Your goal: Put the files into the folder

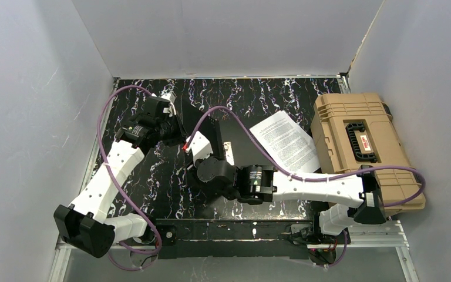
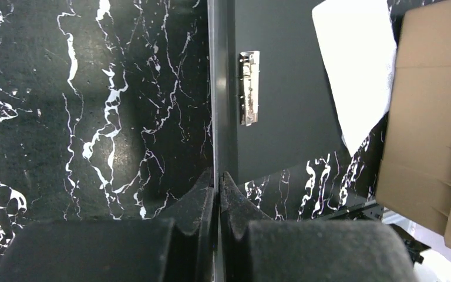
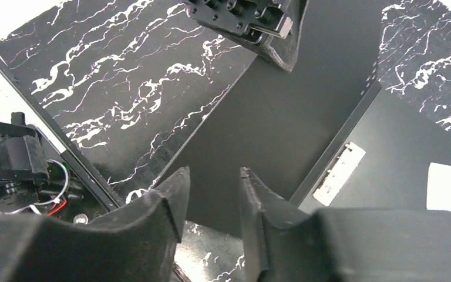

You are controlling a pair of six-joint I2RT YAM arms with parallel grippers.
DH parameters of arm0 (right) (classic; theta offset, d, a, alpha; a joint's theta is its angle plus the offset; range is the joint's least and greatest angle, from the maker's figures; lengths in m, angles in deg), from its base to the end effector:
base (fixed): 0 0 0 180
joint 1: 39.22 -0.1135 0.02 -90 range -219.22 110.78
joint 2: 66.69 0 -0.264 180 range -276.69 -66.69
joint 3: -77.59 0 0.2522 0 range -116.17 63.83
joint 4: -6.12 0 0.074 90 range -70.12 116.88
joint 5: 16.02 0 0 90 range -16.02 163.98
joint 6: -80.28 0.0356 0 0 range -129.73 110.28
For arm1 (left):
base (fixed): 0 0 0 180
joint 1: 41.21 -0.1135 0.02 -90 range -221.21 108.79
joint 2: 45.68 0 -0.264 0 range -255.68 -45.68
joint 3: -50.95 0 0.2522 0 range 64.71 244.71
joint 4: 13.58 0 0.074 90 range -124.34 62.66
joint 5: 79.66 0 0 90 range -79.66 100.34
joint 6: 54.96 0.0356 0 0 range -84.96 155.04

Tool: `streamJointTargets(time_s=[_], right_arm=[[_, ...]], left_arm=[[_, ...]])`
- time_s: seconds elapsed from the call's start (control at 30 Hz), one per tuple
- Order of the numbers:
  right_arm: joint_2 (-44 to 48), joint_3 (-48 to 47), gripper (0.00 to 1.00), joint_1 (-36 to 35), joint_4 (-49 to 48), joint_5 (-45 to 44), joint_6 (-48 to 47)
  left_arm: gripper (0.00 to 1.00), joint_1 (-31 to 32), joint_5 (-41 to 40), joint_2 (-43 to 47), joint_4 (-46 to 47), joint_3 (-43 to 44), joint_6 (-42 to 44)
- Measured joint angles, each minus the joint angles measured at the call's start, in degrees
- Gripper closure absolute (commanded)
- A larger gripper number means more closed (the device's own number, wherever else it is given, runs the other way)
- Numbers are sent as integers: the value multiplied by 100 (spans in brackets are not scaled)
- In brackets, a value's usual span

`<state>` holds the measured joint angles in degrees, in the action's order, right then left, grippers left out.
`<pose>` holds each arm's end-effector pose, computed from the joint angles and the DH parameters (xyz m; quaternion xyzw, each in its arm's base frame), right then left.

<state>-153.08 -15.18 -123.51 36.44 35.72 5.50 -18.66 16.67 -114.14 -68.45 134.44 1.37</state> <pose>0.0565 0.3433 0.3636 -0.3019 0.7538 0.2156 0.5424 0.2300 -0.0997 0.3544 -0.0643 0.9023 -0.2435 0.3498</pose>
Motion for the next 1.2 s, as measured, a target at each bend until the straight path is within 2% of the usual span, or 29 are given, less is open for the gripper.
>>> streamJointTargets(time_s=[0.17, 0.37, 0.43, 0.6, 0.7, 0.83, 1.03, 1.2], right_arm=[[295, -20, 28, -9, 140, -74, -109], [951, 151, 21, -4, 197, -332, -96], [1091, 284, 19, -4, 238, -511, -31], [1014, 678, 16, 70, 520, -721, 197], [772, 772, 15, 177, 817, -697, 376], [546, 870, 17, 444, 911, -463, 540], [214, 1051, 18, 1241, 907, 306, 802], [-208, 1056, 23, 1574, 898, 852, 970]], left_arm=[[100, -101, 26, 4, 81, -131, 175], [98, -254, -55, 11, 46, -280, 345], [92, -273, -85, 28, 48, -304, 402], [56, -299, -236, 149, 33, -428, 599], [46, -321, -402, 262, -17, -535, 695], [38, -328, -728, 402, -131, -605, 828], [24, -330, -1421, 599, -455, -601, 1069], [20, -332, -1762, 789, -800, -439, 1163]])
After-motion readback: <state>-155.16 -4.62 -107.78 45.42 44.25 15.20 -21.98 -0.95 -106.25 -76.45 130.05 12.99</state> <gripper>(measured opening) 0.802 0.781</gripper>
